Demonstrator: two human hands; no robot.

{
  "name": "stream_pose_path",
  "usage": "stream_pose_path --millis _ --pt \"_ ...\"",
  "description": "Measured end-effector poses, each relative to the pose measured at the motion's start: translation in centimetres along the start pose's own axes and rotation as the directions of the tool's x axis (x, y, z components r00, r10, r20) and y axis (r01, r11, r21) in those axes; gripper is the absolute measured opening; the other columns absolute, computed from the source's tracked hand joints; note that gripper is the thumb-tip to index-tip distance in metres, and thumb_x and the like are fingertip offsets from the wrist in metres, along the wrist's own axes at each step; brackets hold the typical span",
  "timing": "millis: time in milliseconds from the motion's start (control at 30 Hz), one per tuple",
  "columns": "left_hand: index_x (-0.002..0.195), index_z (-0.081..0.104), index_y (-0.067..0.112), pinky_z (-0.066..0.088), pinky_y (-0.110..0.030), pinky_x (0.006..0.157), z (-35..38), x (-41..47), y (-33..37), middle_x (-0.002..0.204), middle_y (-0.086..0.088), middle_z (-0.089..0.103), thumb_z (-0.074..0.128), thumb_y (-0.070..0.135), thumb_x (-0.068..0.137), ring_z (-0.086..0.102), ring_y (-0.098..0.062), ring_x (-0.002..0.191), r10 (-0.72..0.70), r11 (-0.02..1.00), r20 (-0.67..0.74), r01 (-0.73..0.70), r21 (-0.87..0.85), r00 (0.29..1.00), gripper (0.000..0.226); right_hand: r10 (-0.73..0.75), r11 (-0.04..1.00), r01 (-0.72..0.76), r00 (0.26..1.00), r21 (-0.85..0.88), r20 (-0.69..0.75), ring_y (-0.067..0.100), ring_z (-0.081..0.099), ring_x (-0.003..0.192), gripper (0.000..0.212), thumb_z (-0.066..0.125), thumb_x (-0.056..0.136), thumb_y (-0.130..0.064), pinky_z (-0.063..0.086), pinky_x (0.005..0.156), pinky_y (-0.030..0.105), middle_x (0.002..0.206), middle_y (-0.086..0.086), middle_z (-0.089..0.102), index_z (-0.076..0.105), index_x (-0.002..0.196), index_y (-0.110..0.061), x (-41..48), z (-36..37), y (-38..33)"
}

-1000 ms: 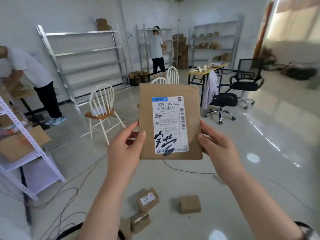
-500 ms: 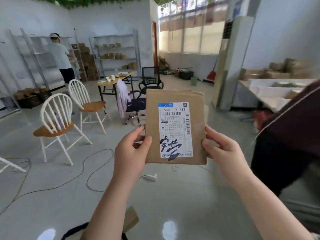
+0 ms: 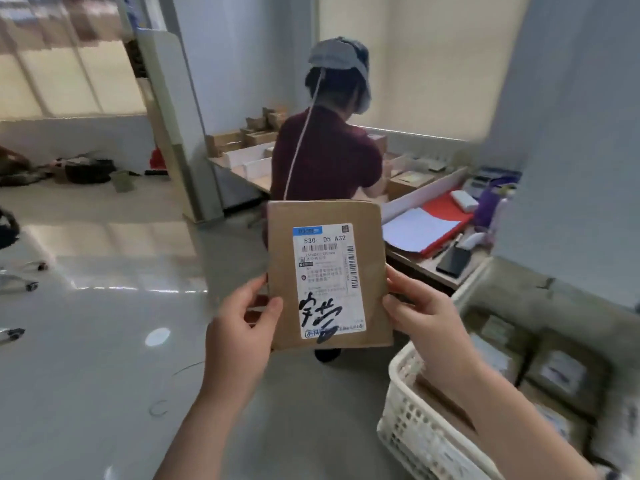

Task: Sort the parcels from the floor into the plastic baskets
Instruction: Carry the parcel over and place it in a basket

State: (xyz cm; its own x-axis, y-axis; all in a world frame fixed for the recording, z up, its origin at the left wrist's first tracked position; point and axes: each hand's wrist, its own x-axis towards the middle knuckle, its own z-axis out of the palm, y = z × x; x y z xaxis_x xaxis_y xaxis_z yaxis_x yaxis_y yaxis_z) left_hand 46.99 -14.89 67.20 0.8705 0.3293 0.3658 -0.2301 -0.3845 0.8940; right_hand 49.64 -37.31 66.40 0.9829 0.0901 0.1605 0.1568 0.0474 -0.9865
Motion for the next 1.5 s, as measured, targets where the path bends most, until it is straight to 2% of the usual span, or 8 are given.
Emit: stream_pose_path --millis 333,500,600,867,967,1133,1267,1500 --pt "0.114 0.061 0.039 0.053 -0.018 0.063 14.0 1.9 -0.2 0.082 0.007 0.067 0.063 0.016 0.088 0.065 -0.003 0.072 0.093 0.989 0.608 0.0 -0.151 0.788 0.034 0.108 0.99 -0.14 0.807 -0.011 -0.581 0.001 0.069 0.087 0.042 0.053 0.092 0.002 0.054 0.07 0.015 0.092 -0.017 0.074 0.064 0.099 -0.038 -6.1 -9.6 2.2" --pt "0.121 0.062 0.025 0.055 -0.032 0.075 21.8 -1.1 0.1 0.087 0.004 0.067 0.063 0.017 0.088 0.065 -0.012 0.08 0.089 0.988 0.78 0.047 -0.15 0.62 0.034 0.178 0.969 -0.245 0.637 0.021 -0.751 0.006 0.067 0.096 0.041 0.053 0.093 -0.004 0.057 0.081 0.029 0.102 -0.017 0.072 0.064 0.102 -0.043 -10.4 -13.9 3.2" --pt "0.119 0.061 0.031 0.047 -0.015 0.067 26.4 -2.2 -0.4 0.086 0.009 0.065 0.065 0.021 0.087 0.061 0.002 0.076 0.096 0.989 0.811 0.035 -0.142 0.577 0.033 0.213 0.959 -0.276 0.544 0.067 -0.812 0.011 0.067 0.1 0.038 0.052 0.093 -0.003 0.056 0.084 0.034 0.106 -0.011 0.072 0.061 0.122 -0.027 -11.4 -17.1 4.6" --pt "0.127 0.055 0.03 0.041 -0.009 0.059 37.6 -2.7 -4.0 0.097 0.019 0.058 0.063 0.025 0.088 0.055 0.007 0.084 -0.072 0.995 0.816 0.098 0.019 0.574 0.04 0.359 0.899 -0.414 0.518 0.14 -0.776 0.006 0.058 0.112 0.045 0.055 0.092 -0.006 0.055 0.087 0.029 0.122 -0.015 0.062 0.053 0.132 -0.029 -6.8 -25.8 11.4" --pt "0.128 0.051 0.03 0.038 -0.01 0.067 42.0 -2.1 -5.7 0.105 0.025 0.052 0.063 0.029 0.087 0.049 0.014 0.093 -0.112 0.989 0.809 0.14 0.037 0.578 0.042 0.419 0.875 -0.449 0.518 0.181 -0.745 0.008 0.057 0.114 0.047 0.055 0.092 -0.005 0.051 0.096 0.037 0.125 -0.01 0.061 0.05 0.134 -0.025 -3.7 -29.1 14.6" --pt "0.134 0.041 0.031 0.038 -0.023 0.092 50.6 -1.0 -10.2 0.122 0.023 0.044 0.064 0.027 0.087 0.043 0.004 0.109 -0.251 0.949 0.818 0.298 0.102 0.517 0.052 0.482 0.856 -0.45 0.514 0.255 -0.709 -0.005 0.055 0.104 0.053 0.053 0.091 0.004 0.051 0.086 0.017 0.125 -0.012 0.057 0.045 0.138 -0.018 2.5 -34.5 20.7" --pt "0.145 0.029 0.026 0.039 -0.032 0.101 58.3 -0.1 -14.6 0.135 0.008 0.037 0.064 0.024 0.087 0.042 -0.007 0.118 -0.273 0.945 0.844 0.294 0.144 0.462 0.068 0.534 0.828 -0.473 0.502 0.301 -0.68 0.015 0.04 0.134 0.057 0.05 0.092 0.004 0.038 0.109 0.043 0.146 0.001 0.043 0.039 0.142 -0.019 7.2 -39.4 27.1" --pt "0.144 0.034 0.023 0.041 -0.025 0.095 67.8 0.4 -22.7 0.138 0.002 0.047 0.063 0.022 0.088 0.045 -0.007 0.119 -0.253 0.954 0.765 0.286 0.094 0.592 0.063 0.65 0.758 -0.454 0.455 0.469 -0.609 0.016 0.054 0.115 0.056 0.043 0.097 -0.004 0.049 0.091 0.044 0.145 -0.005 0.044 0.033 0.144 -0.032 12.9 -44.2 37.0"
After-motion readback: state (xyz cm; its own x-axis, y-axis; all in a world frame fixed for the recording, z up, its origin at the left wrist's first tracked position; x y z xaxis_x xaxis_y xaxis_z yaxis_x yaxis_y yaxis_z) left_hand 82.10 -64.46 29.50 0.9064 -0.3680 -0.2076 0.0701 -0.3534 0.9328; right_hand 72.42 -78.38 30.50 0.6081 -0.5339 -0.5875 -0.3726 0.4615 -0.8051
